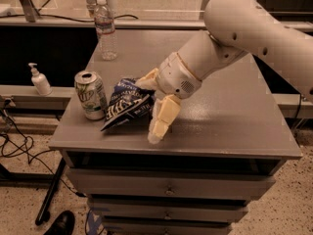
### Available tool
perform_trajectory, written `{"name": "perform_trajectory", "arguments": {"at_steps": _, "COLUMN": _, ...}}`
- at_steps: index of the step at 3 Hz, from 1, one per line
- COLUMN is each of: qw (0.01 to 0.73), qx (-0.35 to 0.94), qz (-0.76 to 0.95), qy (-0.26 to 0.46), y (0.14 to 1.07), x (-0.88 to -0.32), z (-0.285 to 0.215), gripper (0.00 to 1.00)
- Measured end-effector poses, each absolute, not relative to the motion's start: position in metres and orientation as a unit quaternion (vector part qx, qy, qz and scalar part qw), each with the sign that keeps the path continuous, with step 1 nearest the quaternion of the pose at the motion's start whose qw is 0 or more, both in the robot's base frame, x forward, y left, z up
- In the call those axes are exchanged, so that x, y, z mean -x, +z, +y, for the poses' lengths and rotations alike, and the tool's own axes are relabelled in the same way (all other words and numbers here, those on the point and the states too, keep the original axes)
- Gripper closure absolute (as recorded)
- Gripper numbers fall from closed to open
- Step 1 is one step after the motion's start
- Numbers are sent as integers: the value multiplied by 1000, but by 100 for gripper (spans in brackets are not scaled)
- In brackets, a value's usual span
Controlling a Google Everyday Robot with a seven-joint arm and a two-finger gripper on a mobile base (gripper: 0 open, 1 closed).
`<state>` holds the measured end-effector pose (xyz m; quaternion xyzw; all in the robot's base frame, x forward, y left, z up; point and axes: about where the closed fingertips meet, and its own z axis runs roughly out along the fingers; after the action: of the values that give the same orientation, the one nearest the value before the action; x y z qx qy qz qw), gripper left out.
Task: Move blue chip bag near 7up can
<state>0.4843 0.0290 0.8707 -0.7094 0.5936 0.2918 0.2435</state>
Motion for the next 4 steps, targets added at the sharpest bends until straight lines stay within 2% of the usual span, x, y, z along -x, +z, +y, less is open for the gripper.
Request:
{"name": "perform_trajectory", "arguments": {"at_steps": 1, "qw": 251, "qx": 703, "qz": 600, "qy": 287, "y": 880, "x": -487, "z": 17, "gripper": 0}}
{"name": "perform_trajectory", "arguments": {"at_steps": 2, "qw": 270, "qx": 682, "qz": 629, "qy": 257, "y": 893, "x": -507, "z": -20, "gripper": 0}}
{"name": "perform_trajectory", "arguments": {"at_steps": 4, "qw": 355, "qx": 621, "qz": 684, "qy": 143, "y": 940, "x": -573, "z": -154, "gripper": 0}}
